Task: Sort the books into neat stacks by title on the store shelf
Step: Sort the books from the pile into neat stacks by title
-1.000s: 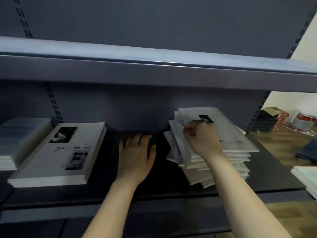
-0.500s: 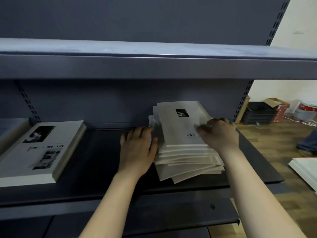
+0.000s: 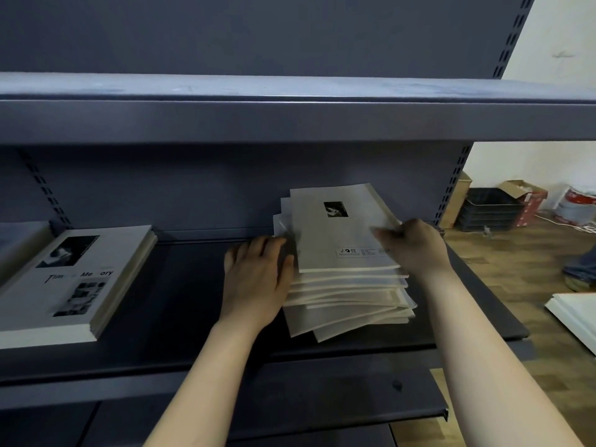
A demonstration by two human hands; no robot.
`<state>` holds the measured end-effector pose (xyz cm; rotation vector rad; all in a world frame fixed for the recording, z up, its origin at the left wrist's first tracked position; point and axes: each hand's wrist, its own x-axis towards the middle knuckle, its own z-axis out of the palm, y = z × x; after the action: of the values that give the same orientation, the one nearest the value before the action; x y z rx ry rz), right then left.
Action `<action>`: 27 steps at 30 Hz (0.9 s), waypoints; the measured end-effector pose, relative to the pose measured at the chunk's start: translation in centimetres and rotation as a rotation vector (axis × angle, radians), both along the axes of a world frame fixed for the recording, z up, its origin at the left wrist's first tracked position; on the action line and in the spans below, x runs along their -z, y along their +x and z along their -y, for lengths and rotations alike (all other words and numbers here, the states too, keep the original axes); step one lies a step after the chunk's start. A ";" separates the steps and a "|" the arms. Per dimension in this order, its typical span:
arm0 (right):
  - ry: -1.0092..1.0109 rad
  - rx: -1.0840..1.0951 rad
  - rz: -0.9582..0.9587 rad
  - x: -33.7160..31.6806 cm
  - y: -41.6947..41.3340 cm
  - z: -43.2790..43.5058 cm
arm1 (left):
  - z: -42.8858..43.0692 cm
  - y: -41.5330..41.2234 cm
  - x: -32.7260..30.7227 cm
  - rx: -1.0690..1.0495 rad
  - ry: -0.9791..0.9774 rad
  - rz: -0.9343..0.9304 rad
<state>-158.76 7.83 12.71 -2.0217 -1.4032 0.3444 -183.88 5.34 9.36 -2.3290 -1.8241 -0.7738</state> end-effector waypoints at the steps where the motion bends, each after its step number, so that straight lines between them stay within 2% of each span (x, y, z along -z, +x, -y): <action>1: 0.024 0.005 -0.006 0.1 0.2 0.0 | 0.0 -0.1 0.0 -0.005 0.003 -0.001; 5: 0.140 -0.007 -0.117 0.6 0.8 -0.2 | 0.0 -0.4 0.3 -0.009 0.013 0.002; 10: 0.263 -0.020 -0.495 0.1 -0.1 0.6 | 0.4 -0.7 0.0 0.014 0.020 0.064; 13: 0.315 -0.017 -0.651 0.0 -1.4 1.2 | 1.2 -0.3 -0.6 0.056 0.108 0.148; 18: 0.278 -0.070 -0.906 -0.7 -5.2 1.2 | 2.6 1.3 -1.5 0.174 0.188 -0.008; 20: 0.265 -0.130 -0.943 -0.9 -7.2 1.3 | 2.7 1.3 -1.5 0.146 0.212 -0.057; 24: 0.259 -0.316 -0.895 -1.4 -10.9 1.9 | 2.4 -0.2 -1.0 0.012 0.240 -0.059; 27: 0.203 -0.429 -0.903 -2.6 -13.4 2.3 | 2.8 -1.6 -0.6 -0.055 0.342 -0.070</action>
<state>-172.12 5.53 15.30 -1.1179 -1.1733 1.0882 -185.51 2.49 9.91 -2.0546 -1.5755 -0.9027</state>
